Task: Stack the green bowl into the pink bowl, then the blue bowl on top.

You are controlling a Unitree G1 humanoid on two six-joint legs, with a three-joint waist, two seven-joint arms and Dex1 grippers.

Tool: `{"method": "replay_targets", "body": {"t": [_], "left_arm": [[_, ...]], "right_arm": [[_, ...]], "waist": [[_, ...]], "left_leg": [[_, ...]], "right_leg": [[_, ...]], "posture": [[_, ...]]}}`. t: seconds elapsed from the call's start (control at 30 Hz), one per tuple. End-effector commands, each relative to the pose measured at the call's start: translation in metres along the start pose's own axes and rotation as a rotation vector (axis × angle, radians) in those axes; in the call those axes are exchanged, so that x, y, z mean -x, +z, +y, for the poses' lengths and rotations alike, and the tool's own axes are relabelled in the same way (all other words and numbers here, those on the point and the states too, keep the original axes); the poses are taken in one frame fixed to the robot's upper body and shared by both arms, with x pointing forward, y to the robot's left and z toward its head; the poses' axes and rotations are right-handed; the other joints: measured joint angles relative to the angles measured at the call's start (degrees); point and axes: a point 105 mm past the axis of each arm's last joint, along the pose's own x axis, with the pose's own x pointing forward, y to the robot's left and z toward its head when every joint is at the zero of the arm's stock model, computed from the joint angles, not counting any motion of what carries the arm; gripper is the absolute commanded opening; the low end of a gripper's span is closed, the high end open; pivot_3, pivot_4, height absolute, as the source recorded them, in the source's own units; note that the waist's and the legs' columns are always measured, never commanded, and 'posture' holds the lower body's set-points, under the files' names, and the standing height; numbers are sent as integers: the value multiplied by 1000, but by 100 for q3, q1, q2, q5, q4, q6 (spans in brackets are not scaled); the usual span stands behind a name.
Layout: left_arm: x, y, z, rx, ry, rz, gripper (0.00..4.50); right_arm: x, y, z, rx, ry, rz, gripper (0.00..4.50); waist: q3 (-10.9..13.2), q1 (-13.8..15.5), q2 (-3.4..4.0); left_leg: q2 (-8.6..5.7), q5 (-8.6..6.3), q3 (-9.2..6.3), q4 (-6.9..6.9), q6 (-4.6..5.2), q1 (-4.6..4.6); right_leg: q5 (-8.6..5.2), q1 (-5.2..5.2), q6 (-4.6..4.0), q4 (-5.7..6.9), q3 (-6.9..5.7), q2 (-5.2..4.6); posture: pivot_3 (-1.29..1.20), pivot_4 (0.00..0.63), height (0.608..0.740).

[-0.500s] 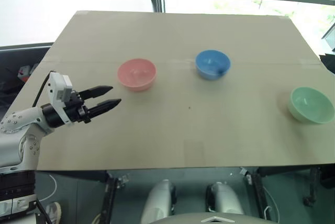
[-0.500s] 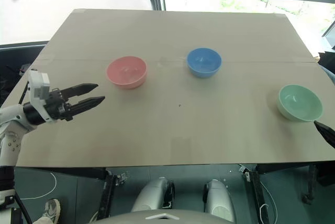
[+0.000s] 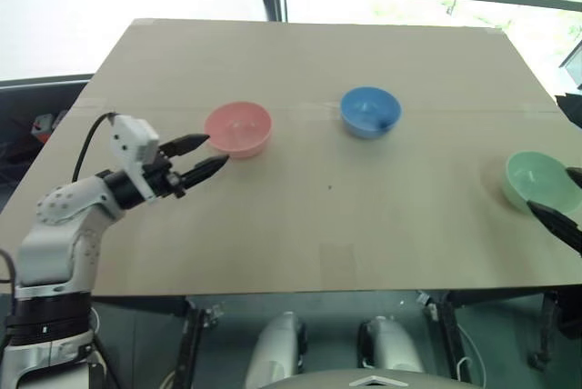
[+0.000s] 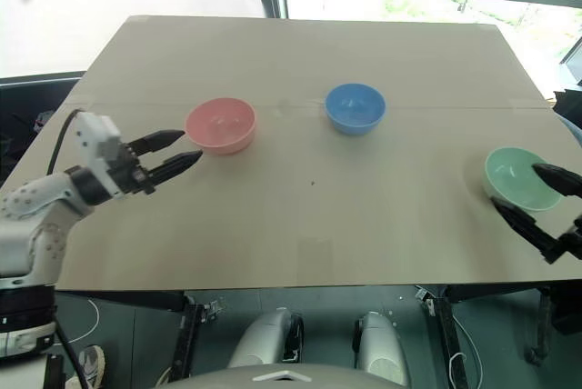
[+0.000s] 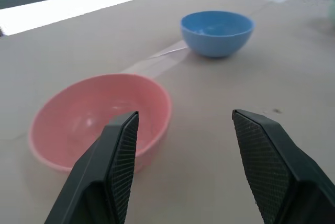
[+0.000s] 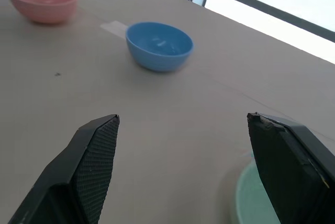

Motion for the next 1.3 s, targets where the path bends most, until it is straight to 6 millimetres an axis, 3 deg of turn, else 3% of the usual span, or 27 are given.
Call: {"method": "replay_targets", "body": {"t": [0.03,0.2,0.53,0.57,0.6,0.77,0.93,1.07,1.1,1.2,1.3], "left_arm": [[-19,21,0,-89,61,33,3001],[-46,14,1,-299,39,293,3001],[-79,-16,4,-273,61,561,3001],[-82,-17,4,-276,65,569,2452],[-85,-16,3,-270,62,571,2288],[-93,-14,3,-278,65,580,129],[-100,-2,0,-297,38,528,51],[-109,30,-34,-296,-150,336,51],[-108,35,-51,-317,-254,298,51],[-90,38,-112,-388,-651,192,51],[-75,26,-133,-391,-834,195,51]], "right_arm": [[-21,8,17,21,86,-49,4101],[-49,10,41,79,237,-71,4101],[-77,24,61,159,411,-152,4101],[-78,24,62,165,417,-153,4101],[-79,24,63,177,425,-150,4101],[-78,23,65,184,422,-146,4101],[-78,18,67,182,399,-139,4101],[-77,18,66,180,369,-139,4101],[-76,18,65,178,359,-139,4101],[-71,17,64,180,329,-127,4101],[-65,16,61,187,294,-110,4101]], "waist": [[2,-3,-4],[4,-11,-5],[9,0,-9],[10,1,-10],[10,1,-13],[12,-2,-16],[12,-1,-16],[13,13,-17],[13,18,-17],[12,7,-14],[9,-5,-8]], "left_leg": [[0,0,-1,5,0,-1],[-4,1,3,4,-1,3],[-10,1,3,6,0,-26],[-11,1,0,12,0,-36],[-12,1,-2,16,0,-41],[-10,0,-9,20,0,-50],[-9,1,-11,22,0,-49],[-7,1,-15,30,0,-55],[-7,0,-21,34,0,-61],[-7,0,-23,36,0,-63],[-6,0,-19,33,0,-57]], "right_leg": [[0,0,0,5,-2,1],[0,-1,1,10,1,9],[-6,-26,11,9,-3,13],[-6,-31,12,9,-7,14],[-6,-32,12,9,-9,13],[-5,-33,12,10,-19,12],[-5,-33,12,12,-21,11],[-5,-32,12,13,-25,9],[-5,-33,12,12,-32,8],[-5,-32,12,12,-34,6],[-5,-31,12,10,-33,5]], "posture": [[0,150,740],[0,150,740],[0,150,740],[0,150,740],[0,150,740],[0,150,740],[0,150,740],[0,150,740],[0,150,740],[0,150,740],[0,150,740]]}}
